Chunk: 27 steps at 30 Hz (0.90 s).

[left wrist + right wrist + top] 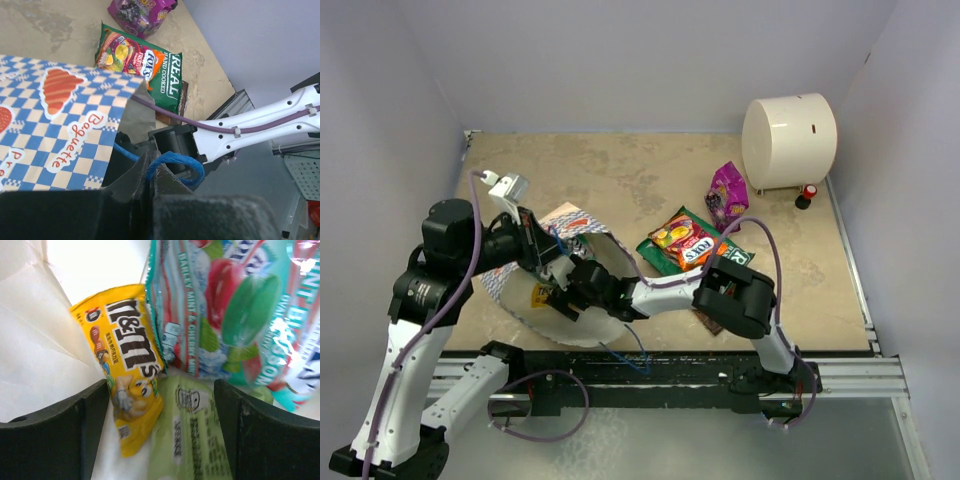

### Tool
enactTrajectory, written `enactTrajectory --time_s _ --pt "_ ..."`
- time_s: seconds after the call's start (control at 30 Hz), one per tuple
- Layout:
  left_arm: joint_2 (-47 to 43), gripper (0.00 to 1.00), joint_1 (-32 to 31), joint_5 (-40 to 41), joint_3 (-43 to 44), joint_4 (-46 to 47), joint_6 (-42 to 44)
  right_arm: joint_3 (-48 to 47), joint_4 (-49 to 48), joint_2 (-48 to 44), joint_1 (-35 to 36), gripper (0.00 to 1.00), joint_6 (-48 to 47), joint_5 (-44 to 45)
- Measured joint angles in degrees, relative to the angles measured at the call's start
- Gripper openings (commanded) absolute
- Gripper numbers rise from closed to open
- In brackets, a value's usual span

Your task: Take the snacks out of the paper bag

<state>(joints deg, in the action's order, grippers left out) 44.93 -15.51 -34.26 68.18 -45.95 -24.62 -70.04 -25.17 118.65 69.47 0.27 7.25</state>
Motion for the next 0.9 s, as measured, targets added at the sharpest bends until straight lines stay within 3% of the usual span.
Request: enactTrajectory --time_s 0.13,0.43,0.77,0.9 --pt "-0.4 0.0 0.0 0.4 -1.6 0.0 -2.4 1.1 0.7 -3.2 -0.2 1.0 0.0 2.7" --pt "0.8 0.0 0.0 0.9 -1.4 0.0 -3.9 -1.4 0.4 -2.9 -1.4 1.0 -0.9 4.0" --pt "3.1 0.0 0.0 1.5 1.7 -0.9 -3.4 -14.8 -1.9 9.4 -2.6 1.0 -3.9 4.8" --pt "3.7 0.0 0.0 1.6 2.1 -1.9 -3.2 -16.7 -2.5 12.2 -2.8 0.92 -4.8 6.4"
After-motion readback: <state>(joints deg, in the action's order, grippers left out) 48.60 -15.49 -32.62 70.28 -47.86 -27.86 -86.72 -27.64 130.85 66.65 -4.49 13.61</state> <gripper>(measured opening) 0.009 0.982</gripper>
